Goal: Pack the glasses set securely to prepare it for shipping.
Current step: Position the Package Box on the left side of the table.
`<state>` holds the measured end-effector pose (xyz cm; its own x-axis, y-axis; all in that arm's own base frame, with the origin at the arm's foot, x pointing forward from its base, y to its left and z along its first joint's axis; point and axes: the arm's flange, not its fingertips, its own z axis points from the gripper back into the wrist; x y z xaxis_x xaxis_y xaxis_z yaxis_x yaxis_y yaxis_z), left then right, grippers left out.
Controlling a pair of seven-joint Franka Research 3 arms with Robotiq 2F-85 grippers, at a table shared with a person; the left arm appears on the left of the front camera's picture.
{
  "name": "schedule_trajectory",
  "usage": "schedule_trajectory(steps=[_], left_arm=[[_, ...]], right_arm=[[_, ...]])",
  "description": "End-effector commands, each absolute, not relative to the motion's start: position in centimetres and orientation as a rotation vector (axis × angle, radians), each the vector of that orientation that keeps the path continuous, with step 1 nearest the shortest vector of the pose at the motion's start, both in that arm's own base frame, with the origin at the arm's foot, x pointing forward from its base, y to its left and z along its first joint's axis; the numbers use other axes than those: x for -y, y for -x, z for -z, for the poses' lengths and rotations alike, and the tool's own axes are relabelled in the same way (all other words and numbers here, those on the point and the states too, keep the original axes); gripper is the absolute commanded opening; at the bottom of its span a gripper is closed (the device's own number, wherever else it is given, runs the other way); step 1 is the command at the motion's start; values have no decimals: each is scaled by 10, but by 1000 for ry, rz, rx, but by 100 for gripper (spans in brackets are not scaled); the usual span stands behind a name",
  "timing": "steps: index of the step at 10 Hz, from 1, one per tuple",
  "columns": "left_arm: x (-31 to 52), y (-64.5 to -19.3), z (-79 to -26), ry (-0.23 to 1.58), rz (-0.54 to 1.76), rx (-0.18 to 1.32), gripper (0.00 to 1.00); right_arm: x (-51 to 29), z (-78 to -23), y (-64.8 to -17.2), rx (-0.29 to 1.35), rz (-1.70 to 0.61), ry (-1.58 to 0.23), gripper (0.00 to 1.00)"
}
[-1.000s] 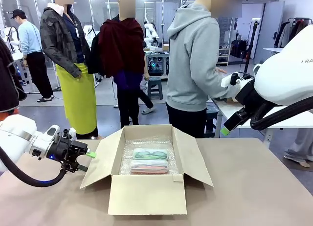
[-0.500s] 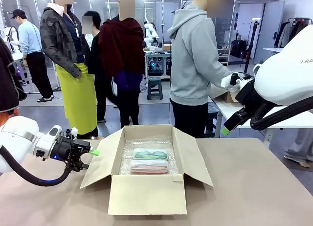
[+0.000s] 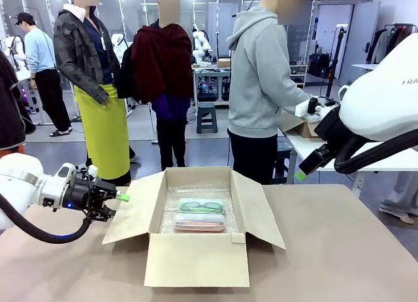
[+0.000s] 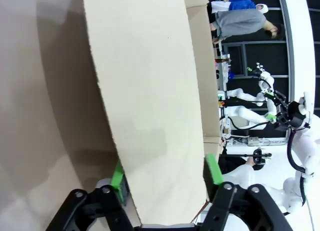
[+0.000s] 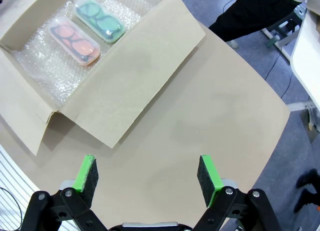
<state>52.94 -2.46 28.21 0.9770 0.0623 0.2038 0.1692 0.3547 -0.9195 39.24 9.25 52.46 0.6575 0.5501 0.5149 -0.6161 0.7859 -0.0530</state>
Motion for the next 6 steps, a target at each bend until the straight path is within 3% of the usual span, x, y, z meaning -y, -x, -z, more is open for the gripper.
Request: schedule_trajectory(steps=[1,6], left_arm=[[19,-524,-285,1279,92,276,50],[17,-523,-288,1315,107,282,5]], right_arm=[[-94,-525,-392,532,-653,-126,100],[-94,-525,-392,532,-653,-126,100]])
